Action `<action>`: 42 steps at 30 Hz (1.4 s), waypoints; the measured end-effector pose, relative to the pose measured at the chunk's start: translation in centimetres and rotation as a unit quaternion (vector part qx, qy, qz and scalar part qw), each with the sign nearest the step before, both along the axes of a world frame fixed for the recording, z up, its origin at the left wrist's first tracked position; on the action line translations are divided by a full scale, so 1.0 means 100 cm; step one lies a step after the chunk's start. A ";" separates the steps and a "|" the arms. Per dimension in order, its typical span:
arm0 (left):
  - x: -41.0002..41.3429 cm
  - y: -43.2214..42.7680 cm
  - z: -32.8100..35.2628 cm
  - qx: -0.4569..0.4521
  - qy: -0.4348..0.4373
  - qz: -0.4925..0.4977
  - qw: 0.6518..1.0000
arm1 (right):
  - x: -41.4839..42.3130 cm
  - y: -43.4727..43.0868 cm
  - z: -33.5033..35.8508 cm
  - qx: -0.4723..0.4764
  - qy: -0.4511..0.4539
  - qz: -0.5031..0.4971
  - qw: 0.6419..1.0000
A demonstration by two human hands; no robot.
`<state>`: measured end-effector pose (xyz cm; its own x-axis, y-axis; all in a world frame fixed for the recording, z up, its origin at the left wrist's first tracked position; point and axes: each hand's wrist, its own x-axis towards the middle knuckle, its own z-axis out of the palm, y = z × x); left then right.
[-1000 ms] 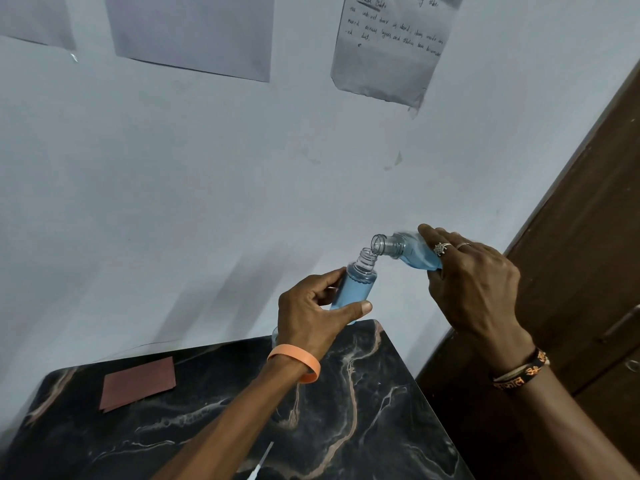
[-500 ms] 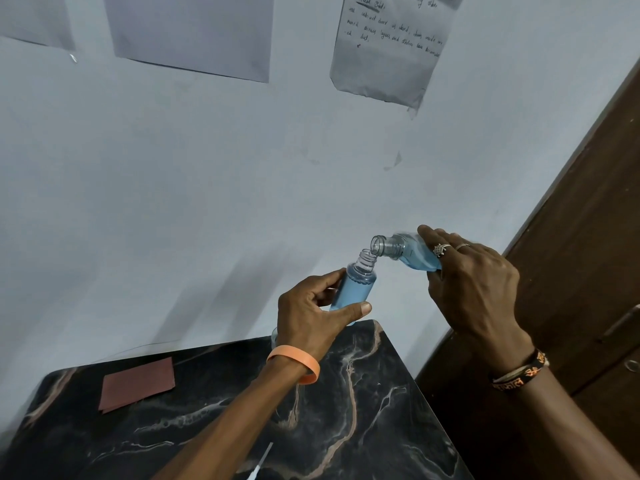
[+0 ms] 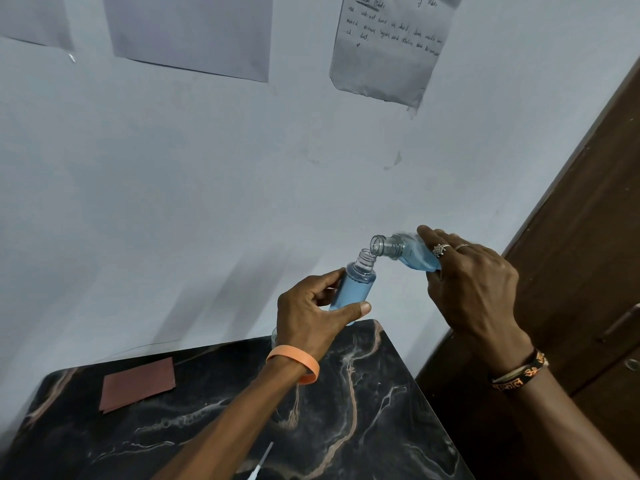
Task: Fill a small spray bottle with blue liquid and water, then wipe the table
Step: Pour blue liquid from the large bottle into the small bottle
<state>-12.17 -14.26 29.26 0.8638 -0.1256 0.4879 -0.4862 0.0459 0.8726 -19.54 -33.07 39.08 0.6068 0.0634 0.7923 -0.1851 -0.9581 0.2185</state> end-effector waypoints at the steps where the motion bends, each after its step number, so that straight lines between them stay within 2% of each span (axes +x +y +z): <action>1: 0.000 0.000 0.000 0.001 -0.001 0.000 1.000 | 0.000 0.001 0.000 -0.001 0.001 -0.001 1.000; 25: 0.000 -0.001 -0.008 0.011 0.016 -0.003 1.000 | -0.007 0.005 -0.004 -0.001 -0.021 0.002 1.000; 29: -0.004 0.003 -0.016 0.013 0.038 -0.007 0.999 | -0.011 0.012 -0.023 0.101 0.041 -0.012 0.994; 33: -0.005 0.013 -0.032 0.029 0.073 -0.008 0.997 | -0.012 0.020 -0.057 0.230 0.110 0.000 0.967; 39: -0.009 0.030 -0.091 0.094 0.149 0.000 0.984 | -0.012 0.048 -0.142 0.385 0.197 0.010 0.901; 42: -0.011 0.038 -0.124 0.128 0.185 0.002 0.974 | -0.012 0.064 -0.191 0.456 0.258 0.013 0.852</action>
<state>-13.32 -10.41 16.82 0.9755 -0.1979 0.0961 -0.1357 -0.1975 0.9709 -20.71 -26.68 20.01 0.8973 -0.4161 0.1473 -0.2658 -0.7757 -0.5723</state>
